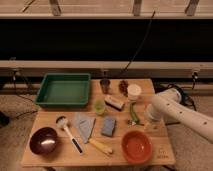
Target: Place fork in red bowl
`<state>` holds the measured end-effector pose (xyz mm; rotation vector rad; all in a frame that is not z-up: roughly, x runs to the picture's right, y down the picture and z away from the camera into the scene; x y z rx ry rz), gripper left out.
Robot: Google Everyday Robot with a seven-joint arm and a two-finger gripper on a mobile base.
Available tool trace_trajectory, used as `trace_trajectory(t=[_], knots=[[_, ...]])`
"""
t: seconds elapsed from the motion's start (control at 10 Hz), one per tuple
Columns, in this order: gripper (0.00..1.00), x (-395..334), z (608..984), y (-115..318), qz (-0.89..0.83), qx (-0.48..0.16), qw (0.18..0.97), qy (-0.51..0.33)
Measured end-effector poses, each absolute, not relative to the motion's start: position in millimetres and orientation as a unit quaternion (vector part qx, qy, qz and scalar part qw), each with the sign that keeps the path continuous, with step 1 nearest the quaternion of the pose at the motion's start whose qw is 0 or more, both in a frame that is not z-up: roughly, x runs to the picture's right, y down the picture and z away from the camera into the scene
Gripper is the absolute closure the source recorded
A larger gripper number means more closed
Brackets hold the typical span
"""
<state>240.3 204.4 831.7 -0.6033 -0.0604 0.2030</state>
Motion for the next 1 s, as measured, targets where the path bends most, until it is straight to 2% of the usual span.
trace_trajectory(t=[0.6, 0.7, 0.9, 1.0], knots=[[0.20, 235, 839, 209, 0.102, -0.299, 0.948, -0.028], [0.24, 233, 841, 211, 0.102, -0.300, 0.948, -0.027], [0.41, 231, 844, 213, 0.101, -0.302, 0.947, -0.027], [0.54, 230, 844, 214, 0.102, -0.304, 0.947, -0.028]])
